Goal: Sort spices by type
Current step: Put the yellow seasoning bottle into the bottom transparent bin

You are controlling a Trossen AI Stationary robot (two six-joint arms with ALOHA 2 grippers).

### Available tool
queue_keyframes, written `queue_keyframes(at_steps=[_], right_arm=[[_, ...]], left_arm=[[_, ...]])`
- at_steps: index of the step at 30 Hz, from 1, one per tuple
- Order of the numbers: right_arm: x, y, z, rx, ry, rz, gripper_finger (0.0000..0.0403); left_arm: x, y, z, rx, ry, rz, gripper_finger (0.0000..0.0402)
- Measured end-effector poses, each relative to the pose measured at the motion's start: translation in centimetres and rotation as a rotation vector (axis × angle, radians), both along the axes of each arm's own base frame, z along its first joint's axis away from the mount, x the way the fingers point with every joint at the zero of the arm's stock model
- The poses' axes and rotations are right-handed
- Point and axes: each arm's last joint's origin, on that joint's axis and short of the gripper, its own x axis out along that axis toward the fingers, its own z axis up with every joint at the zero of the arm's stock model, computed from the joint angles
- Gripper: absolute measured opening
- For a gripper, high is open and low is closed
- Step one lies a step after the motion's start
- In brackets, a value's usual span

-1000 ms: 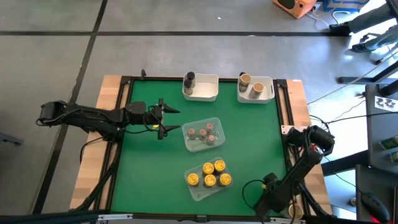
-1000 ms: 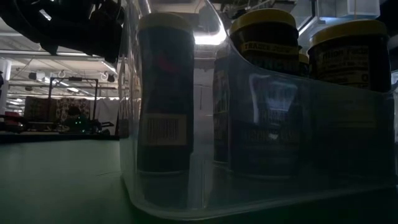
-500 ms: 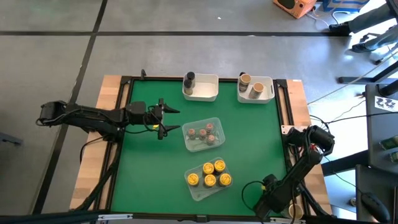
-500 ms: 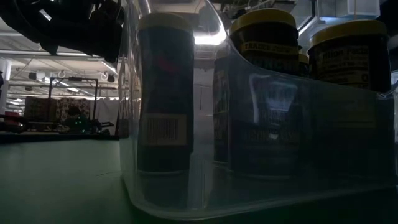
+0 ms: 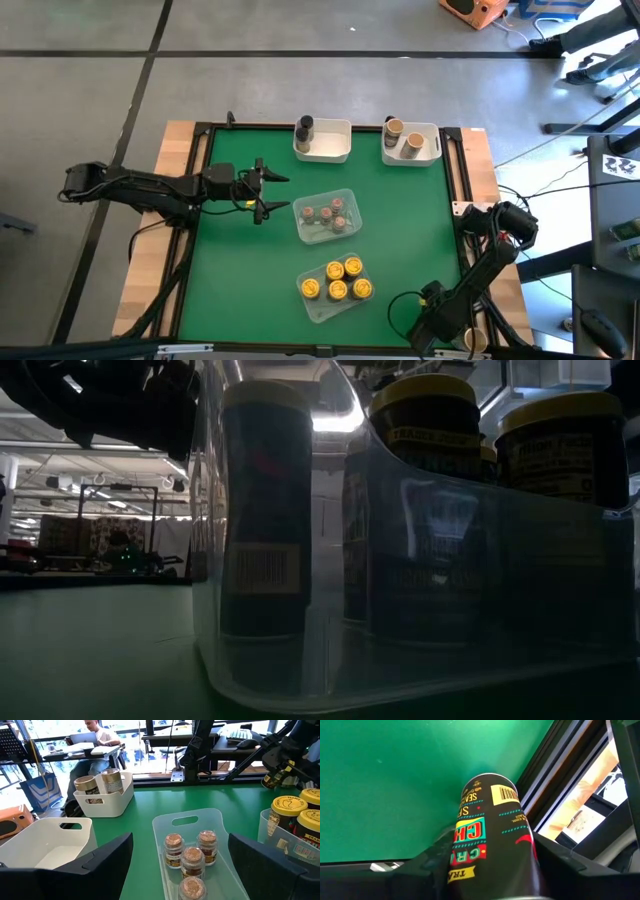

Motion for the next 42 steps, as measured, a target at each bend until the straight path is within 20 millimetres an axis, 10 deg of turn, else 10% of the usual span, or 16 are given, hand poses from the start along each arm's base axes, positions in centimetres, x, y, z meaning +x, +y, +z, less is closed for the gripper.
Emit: queue_keyframes(at_steps=[42], right_arm=[[4.6,0.0,3.2,-0.07,-0.415,0.023,0.0215]], left_arm=[[0.0,0.0,0.0,-0.003,0.0,0.0,0.0314]])
